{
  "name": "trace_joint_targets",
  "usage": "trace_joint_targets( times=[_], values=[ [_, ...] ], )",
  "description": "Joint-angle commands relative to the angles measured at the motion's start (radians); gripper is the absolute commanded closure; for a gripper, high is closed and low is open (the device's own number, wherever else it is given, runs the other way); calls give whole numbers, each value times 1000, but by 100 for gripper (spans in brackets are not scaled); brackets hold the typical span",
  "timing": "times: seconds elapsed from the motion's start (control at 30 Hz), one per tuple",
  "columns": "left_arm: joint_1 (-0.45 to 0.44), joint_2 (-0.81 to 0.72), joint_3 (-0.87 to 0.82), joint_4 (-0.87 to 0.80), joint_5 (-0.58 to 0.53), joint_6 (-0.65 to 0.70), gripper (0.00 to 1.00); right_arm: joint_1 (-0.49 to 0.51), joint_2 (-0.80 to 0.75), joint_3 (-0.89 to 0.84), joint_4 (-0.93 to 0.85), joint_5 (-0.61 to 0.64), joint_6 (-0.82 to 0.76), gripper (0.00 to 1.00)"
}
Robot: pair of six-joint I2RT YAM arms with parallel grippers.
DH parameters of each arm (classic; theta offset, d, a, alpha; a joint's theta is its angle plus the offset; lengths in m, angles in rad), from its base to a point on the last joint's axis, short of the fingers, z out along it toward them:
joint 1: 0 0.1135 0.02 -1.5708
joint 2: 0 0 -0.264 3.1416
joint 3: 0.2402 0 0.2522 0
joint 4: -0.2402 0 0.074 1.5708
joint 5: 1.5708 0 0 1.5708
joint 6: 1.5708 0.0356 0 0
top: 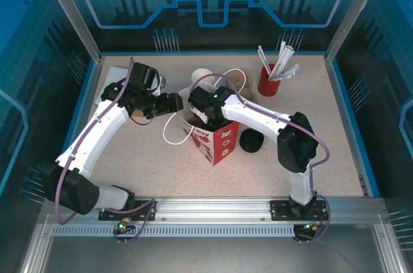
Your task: Pack the takeout coffee
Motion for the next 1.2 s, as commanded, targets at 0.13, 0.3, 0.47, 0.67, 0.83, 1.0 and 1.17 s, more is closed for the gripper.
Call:
trace_joint_targets(
  times=[0.13,0.3,0.47,0.67,0.83,1.0,1.17],
  values=[
    [8,3,25,-31,-6,32,24,-18,-1,-22,-19,-9,3,16],
    [8,0,28,-24,7,27,24,-22,-10,-10,-21,-21,13,14],
    [8,0,30,-23,21,26,25,-23,-26,6,-24,-34,21,9],
    [8,-6,32,-19,42,23,26,-25,-36,35,-39,-45,30,4],
    [8,-11,37,-17,65,18,29,-27,-39,72,-61,-56,39,2],
    [1,-22,48,-30,79,6,29,-27,-37,126,-87,-64,43,2],
    [-7,-27,42,-39,82,1,29,-30,-22,206,-142,-59,49,1]
  ],
)
